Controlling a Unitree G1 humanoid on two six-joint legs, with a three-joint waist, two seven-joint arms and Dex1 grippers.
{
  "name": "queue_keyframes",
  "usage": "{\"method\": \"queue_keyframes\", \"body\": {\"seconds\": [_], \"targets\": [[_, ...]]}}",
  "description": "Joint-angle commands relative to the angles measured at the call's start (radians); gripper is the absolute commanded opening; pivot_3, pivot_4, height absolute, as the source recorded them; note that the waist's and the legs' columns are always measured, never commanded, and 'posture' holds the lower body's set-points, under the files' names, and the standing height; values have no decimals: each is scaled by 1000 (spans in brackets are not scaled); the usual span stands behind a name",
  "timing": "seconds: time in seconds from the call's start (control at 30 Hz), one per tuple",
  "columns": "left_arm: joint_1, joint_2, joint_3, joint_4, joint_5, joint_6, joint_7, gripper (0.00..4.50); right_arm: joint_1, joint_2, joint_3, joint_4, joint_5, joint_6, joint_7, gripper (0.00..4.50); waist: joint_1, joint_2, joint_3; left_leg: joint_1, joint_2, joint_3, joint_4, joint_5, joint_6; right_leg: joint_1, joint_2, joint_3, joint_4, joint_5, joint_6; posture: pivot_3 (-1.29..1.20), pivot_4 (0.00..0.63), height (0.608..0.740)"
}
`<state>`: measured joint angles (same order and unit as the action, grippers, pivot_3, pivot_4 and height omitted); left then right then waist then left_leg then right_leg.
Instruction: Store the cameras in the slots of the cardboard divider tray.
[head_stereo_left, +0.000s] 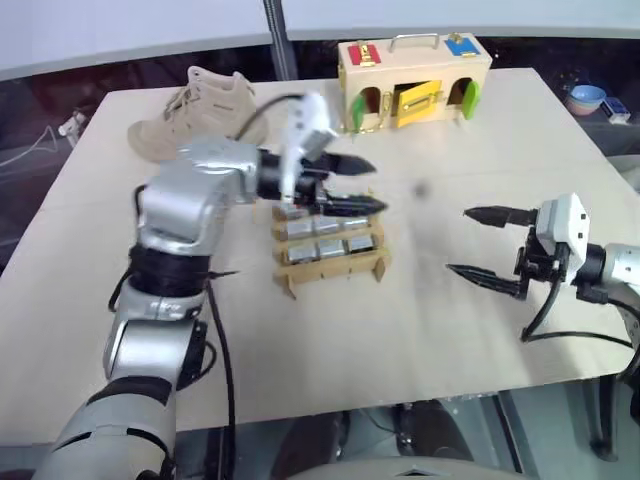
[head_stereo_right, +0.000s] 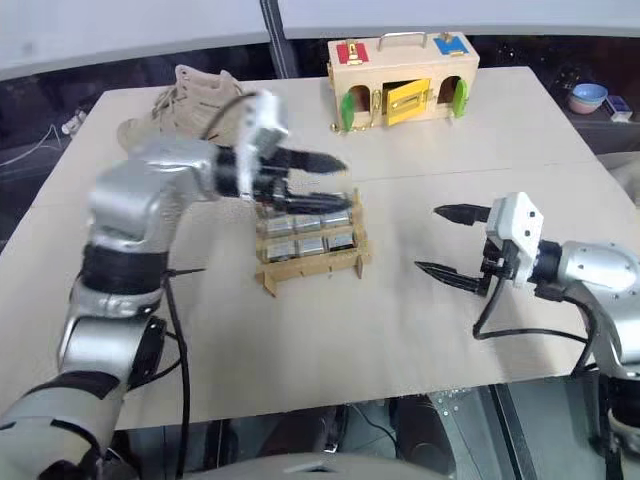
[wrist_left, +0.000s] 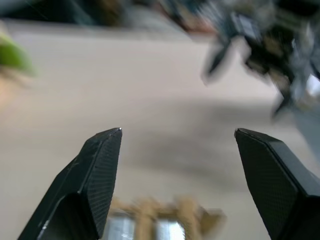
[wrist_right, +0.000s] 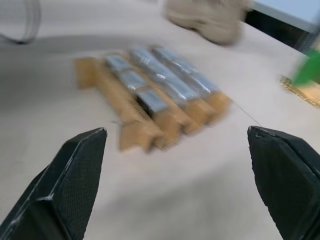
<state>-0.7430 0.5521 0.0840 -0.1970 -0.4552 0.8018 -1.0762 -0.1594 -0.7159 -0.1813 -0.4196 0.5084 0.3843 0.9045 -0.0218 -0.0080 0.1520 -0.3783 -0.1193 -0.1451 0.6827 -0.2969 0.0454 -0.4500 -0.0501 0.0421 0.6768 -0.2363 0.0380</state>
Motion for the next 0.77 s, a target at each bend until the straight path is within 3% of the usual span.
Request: {"method": "queue_keyframes", "body": {"seconds": [0.03, 0.17, 0.3, 0.43, 0.53, 0.77], "targets": [[187, 12, 252, -182, -131, 88, 114, 4466, 50, 68, -66, -98, -25, 64, -211, 4500, -1, 0, 0, 0, 0, 0, 0, 0, -1, 0, 0, 0, 1, 0, 0, 0, 150, 740], [427, 14, 373, -341, -207, 93, 187, 4466, 133, 92, -96, -174, 7, 84, -248, 4500, 24, -1, 0, 0, 1, -1, 3, -1, -2, 1, 1, -2, 0, 0, 0, 0, 150, 740], [709, 18, 503, -398, -181, 3, 208, 4466, 271, 41, -180, -207, 60, 45, -131, 4500, 43, -2, -1, 1, -1, 0, 3, -2, 0, 5, -1, -2, -2, 0, 0, 0, 150, 740], [895, 43, 580, -369, -162, -96, 168, 4466, 391, 14, -271, -195, 116, 10, -26, 4500, 45, -2, -1, 4, 0, 0, 2, -2, 0, 7, 0, -2, -3, 0, 0, 0, 150, 740], [974, 63, 619, -346, -169, -137, 157, 4466, 466, 0, -324, -165, 116, -29, 40, 4500, 45, -2, -1, 18, 1, 0, -5, -3, 0, 20, 0, -2, -8, 0, 0, 0, 150, 740], [1033, 155, 628, -275, -181, -206, 89, 4466, 548, -44, -408, -69, 99, -109, 163, 4500, 44, -2, 0, 33, 2, 0, -11, -7, 6, 37, 0, -2, -18, -1, 1, 0, 150, 740]]}}
